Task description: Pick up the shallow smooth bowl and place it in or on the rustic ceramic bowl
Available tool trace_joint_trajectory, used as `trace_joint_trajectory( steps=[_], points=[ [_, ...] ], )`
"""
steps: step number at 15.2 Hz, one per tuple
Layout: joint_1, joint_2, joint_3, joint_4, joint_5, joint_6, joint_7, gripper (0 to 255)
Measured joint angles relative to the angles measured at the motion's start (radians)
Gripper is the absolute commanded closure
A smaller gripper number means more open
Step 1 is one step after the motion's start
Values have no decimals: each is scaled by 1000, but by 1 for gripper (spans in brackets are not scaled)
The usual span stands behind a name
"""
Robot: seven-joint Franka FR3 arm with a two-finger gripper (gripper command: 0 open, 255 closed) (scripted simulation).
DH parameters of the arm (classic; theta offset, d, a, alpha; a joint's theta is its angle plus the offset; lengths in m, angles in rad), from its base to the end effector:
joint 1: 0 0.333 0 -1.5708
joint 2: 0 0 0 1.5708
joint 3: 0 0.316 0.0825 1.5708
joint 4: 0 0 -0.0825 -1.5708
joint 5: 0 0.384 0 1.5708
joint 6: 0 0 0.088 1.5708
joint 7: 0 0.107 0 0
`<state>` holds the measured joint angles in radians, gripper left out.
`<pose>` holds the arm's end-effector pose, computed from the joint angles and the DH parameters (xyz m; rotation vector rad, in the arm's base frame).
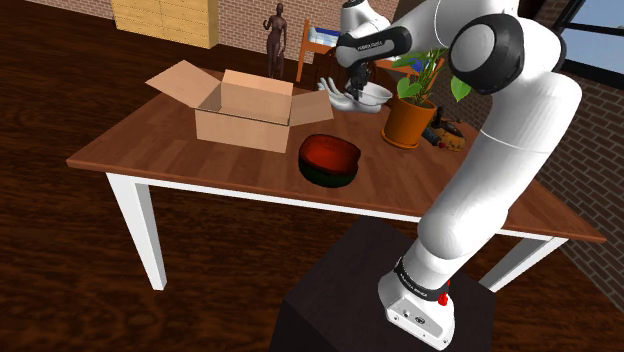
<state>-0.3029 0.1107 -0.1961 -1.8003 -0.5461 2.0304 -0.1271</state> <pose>0.5227 -0.3135 0.5015 2.5990 -0.1976 -0.0676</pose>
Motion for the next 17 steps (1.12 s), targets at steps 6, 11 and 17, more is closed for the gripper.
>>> trace_joint_trajectory(
  steps=[6, 11, 17],
  points=[
    [27, -64, 20, -32, -9, -52, 26, 255],
    [76, -179, 69, -152, -29, -99, 119, 255],
    [140, -285, 150, -257, -23, -175, 241, 255]
  ],
)
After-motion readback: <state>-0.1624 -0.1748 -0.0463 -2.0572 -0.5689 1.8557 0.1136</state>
